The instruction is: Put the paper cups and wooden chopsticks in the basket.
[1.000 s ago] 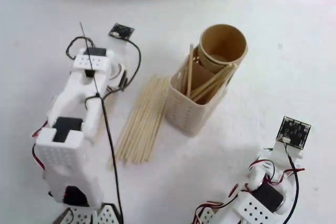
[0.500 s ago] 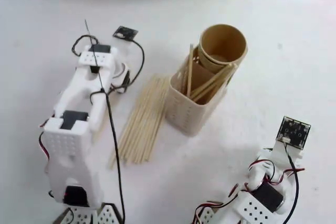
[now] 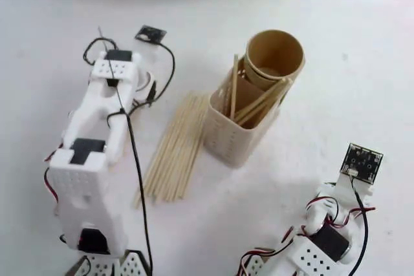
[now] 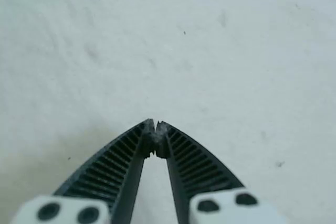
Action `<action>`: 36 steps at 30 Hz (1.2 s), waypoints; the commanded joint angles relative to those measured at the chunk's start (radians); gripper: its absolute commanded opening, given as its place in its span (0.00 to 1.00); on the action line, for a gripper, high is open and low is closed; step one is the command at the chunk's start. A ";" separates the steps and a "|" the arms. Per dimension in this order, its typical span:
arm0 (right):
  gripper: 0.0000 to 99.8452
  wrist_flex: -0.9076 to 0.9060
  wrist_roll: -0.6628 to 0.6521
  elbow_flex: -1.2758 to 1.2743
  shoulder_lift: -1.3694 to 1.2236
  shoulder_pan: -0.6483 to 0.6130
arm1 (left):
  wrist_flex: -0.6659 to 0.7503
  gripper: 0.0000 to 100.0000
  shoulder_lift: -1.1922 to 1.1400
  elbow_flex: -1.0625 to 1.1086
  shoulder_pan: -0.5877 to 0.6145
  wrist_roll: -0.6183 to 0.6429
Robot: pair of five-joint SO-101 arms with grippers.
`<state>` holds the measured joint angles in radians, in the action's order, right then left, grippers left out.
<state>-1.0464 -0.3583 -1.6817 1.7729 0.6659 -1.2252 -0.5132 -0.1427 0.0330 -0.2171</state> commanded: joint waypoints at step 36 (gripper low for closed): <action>0.02 -0.002 -0.008 -0.011 -0.005 0.004 | 0.624 0.02 0.975 0.189 -0.731 0.081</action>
<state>-1.0464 -0.3583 -1.6817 1.7729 0.6659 -0.6836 0.5117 0.0199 -0.6836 -0.1450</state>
